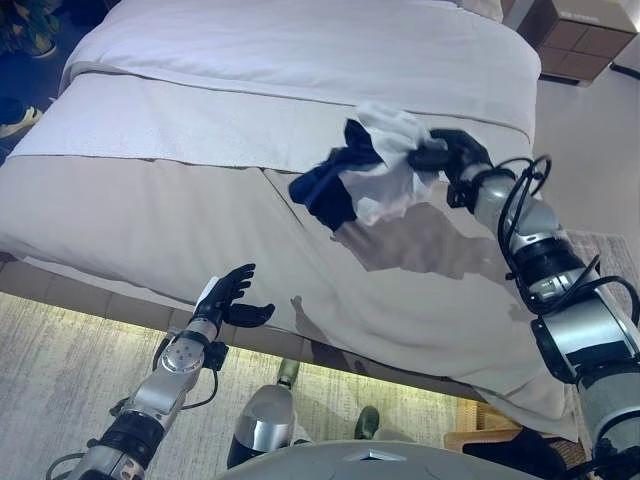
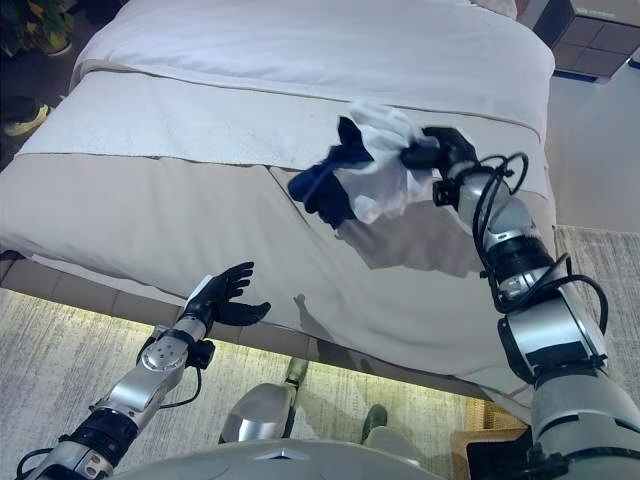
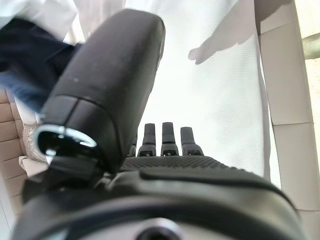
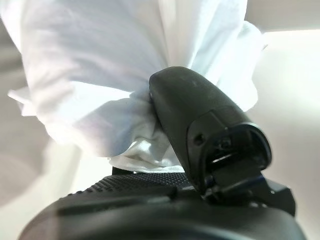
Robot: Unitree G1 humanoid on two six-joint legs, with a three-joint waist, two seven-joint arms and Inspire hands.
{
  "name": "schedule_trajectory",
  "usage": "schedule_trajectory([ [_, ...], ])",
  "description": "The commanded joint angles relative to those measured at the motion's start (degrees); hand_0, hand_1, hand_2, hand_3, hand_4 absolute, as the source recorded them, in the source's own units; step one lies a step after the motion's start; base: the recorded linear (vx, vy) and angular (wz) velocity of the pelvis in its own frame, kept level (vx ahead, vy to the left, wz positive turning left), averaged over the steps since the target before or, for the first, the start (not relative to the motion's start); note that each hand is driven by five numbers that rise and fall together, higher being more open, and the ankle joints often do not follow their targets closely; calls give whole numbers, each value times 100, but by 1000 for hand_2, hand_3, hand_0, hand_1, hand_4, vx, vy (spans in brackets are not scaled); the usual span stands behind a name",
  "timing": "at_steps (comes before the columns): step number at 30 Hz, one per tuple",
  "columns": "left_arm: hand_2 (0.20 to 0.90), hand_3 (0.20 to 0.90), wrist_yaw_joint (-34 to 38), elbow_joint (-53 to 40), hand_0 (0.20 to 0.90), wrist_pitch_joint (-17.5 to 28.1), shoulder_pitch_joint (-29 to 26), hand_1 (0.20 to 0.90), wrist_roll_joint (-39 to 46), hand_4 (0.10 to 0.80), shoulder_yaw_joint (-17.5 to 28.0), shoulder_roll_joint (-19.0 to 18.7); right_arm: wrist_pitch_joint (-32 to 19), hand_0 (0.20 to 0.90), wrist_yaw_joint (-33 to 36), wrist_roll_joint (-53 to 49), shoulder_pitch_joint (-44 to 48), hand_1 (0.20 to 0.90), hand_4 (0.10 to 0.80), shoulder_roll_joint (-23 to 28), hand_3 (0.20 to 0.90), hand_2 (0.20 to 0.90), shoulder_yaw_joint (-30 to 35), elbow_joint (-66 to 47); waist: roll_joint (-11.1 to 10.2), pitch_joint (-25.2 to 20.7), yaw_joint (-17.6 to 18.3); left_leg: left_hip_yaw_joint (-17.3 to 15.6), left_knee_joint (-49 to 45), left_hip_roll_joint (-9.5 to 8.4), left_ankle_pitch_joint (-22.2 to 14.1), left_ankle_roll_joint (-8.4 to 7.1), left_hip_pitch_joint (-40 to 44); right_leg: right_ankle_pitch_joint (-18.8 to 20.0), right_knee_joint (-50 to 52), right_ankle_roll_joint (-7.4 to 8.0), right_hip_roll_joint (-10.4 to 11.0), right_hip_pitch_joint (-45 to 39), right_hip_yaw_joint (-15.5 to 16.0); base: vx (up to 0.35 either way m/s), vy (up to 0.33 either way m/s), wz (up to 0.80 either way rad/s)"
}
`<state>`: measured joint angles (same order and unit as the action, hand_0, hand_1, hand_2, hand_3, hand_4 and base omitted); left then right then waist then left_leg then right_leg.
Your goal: Pick up the clothes from the bed and place them into the basket
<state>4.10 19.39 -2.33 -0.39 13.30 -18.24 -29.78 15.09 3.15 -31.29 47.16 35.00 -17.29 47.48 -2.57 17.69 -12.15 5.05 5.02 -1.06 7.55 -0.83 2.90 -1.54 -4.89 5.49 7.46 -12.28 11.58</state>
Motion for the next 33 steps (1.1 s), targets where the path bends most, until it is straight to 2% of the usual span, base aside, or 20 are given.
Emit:
schedule_trajectory([
  [1, 900, 900, 95, 126, 900, 510, -266, 900, -121, 800, -125, -90, -975, 300, -45, 183, 93, 300, 100, 374, 200, 300, 413, 613, 194, -598, 86, 43, -363, -21, -819, 94, 50, 144, 695, -178, -1, 777, -76, -138, -27, 2],
  [2, 900, 900, 105, 149, 900, 513, -347, 900, -93, 800, -144, -89, -1029, 300, 17, 245, 9, 300, 100, 326, 200, 300, 504, 892, 249, -533, 96, 42, -372, -27, -817, 99, 13, 145, 711, -177, 7, 822, -70, -161, -10, 2],
  [3, 900, 900, 159, 158, 900, 510, -443, 900, -26, 800, -203, -76, -997, 900, 388, 630, -141, 900, 800, 252, 900, 900, 648, 1417, 339, -453, 123, 45, -377, -42, -817, 109, -23, 145, 717, -177, 9, 870, -87, -134, -2, -1],
  [6, 900, 900, 376, 22, 900, 518, -440, 900, 50, 800, -262, -4, -334, 900, 607, 1604, -624, 900, 800, 184, 900, 900, 525, 1966, 483, -317, 159, 43, -349, -62, -788, 122, -76, 165, 693, -184, 10, 931, -111, -111, 17, -1],
  [10, 900, 900, 429, -115, 900, 471, -394, 900, 64, 800, -227, 3, 97, 900, 659, 1909, -1049, 900, 800, 161, 900, 900, 390, 2037, 554, -224, 187, 42, -301, -71, -756, 128, -59, 226, 645, -177, 24, 915, -83, -28, 0, -1],
  [19, 900, 900, 209, -434, 900, 421, -278, 900, -31, 800, -147, -89, 96, 900, 680, 2730, -766, 900, 800, 445, 900, 900, 21, 1703, 533, -280, 161, 87, -205, -71, -745, 104, 71, 209, 586, -192, -8, 797, -54, -2, -6, -2],
  [23, 900, 900, 229, -468, 900, 408, -239, 900, -8, 800, -149, -122, 286, 900, 784, 3016, -577, 900, 800, 589, 900, 900, -150, 1268, 494, -294, 183, 69, -198, -63, -741, 105, 98, 201, 599, -192, -21, 777, -81, 0, 0, 0],
  [28, 900, 900, 345, -417, 900, 435, -138, 900, 40, 800, -159, -137, 657, 900, 1312, 3416, 58, 900, 800, 924, 900, 900, -558, 20, 418, -344, 211, 25, -171, -46, -729, 115, 139, 178, 624, -194, -48, 749, -118, 18, 25, -1],
  [33, 900, 900, 462, -376, 900, 446, -105, 900, 59, 800, -172, -108, 404, 900, 2170, 3886, 377, 900, 800, 992, 900, 900, -642, -1108, 377, -390, 217, 65, -154, -61, -719, 131, 121, 148, 653, -193, -67, 769, -145, 15, 8, 0],
])
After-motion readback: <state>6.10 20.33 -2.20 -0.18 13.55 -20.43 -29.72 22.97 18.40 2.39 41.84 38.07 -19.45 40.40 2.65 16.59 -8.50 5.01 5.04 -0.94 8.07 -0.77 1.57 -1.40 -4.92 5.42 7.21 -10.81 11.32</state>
